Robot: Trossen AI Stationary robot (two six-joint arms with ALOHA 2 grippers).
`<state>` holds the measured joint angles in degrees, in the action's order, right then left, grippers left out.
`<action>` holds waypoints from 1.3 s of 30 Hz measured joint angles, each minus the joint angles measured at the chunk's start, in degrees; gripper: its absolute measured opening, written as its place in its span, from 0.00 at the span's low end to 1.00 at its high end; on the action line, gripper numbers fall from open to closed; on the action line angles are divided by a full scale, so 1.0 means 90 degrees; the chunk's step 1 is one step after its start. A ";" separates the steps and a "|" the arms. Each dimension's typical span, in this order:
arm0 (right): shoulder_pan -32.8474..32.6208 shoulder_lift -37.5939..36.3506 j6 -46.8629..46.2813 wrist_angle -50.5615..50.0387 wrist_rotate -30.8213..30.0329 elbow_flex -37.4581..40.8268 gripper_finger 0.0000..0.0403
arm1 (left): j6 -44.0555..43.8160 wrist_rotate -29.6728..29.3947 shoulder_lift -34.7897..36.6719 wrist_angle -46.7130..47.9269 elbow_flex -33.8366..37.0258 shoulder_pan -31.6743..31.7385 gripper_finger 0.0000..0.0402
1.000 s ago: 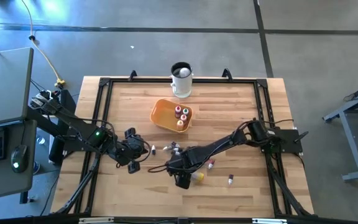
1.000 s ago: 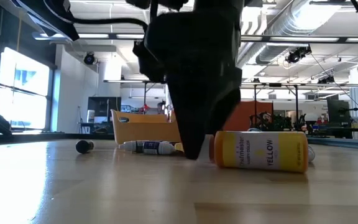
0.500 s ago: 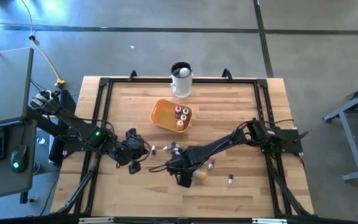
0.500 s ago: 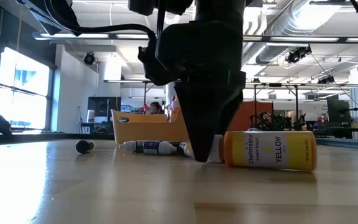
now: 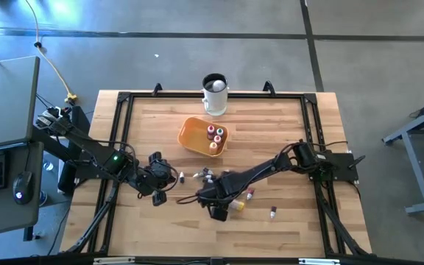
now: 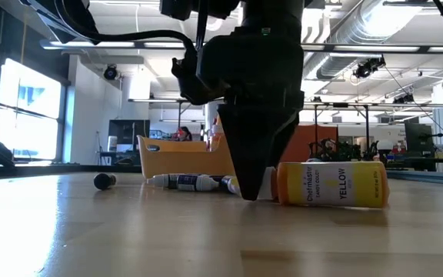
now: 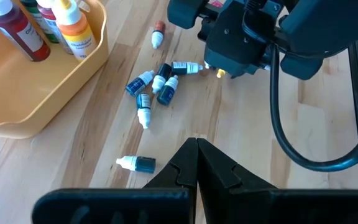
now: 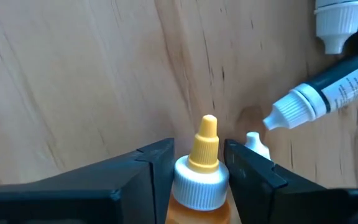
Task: Pick & Place food coloring
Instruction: Put the large yellow food coloring bottle into the yellow bin
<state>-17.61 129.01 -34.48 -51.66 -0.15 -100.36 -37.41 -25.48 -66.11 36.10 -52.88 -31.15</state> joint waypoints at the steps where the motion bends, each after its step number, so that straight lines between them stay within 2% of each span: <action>1: 0.0001 0.0000 0.0002 -0.0004 0.0042 -0.0016 0.32 | 0.0000 -0.0001 0.0000 0.0000 0.0000 0.0001 0.00; 5: 0.0038 -0.0048 0.0252 0.0021 0.0150 -0.0193 0.32 | 0.0000 -0.0001 0.0000 0.0002 0.0000 0.0000 0.00; 9: 0.0145 -0.0241 0.0763 0.0097 -0.0091 -0.0536 0.32 | 0.0002 -0.0001 0.0000 0.0002 0.0000 -0.0001 0.00; 12: 0.0264 -0.0395 0.1326 0.0141 -0.0560 -0.0834 0.32 | 0.0002 -0.0001 0.0000 0.0002 0.0000 -0.0001 0.00; 17: 0.0356 -0.0560 0.2200 0.0606 -0.1723 -0.1151 0.32 | 0.0002 -0.0001 0.0000 -0.0002 0.0000 -0.0001 0.00; 19: 0.0385 -0.0578 0.2426 0.0847 -0.1929 -0.1152 0.32 | 0.0000 -0.0001 0.0000 -0.0013 0.0000 0.0001 0.00; 28: 0.0610 -0.0580 0.2872 0.1117 -0.2179 -0.1047 0.32 | 0.0002 -0.0038 0.0000 -0.0026 0.0000 -0.0001 0.00; 33: 0.0935 -0.0580 0.3178 0.1476 -0.2227 -0.1047 0.32 | 0.0000 -0.0064 -0.0002 -0.0032 0.0000 0.0001 0.00; 39: 0.1452 -0.0580 0.3536 0.1573 -0.2625 -0.1047 0.32 | -0.0012 -0.0091 0.0000 -0.0029 0.0000 0.0001 0.00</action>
<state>-4.53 123.79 -2.65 -37.50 -23.77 -109.78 -37.52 -26.31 -66.11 35.83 -52.88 -31.14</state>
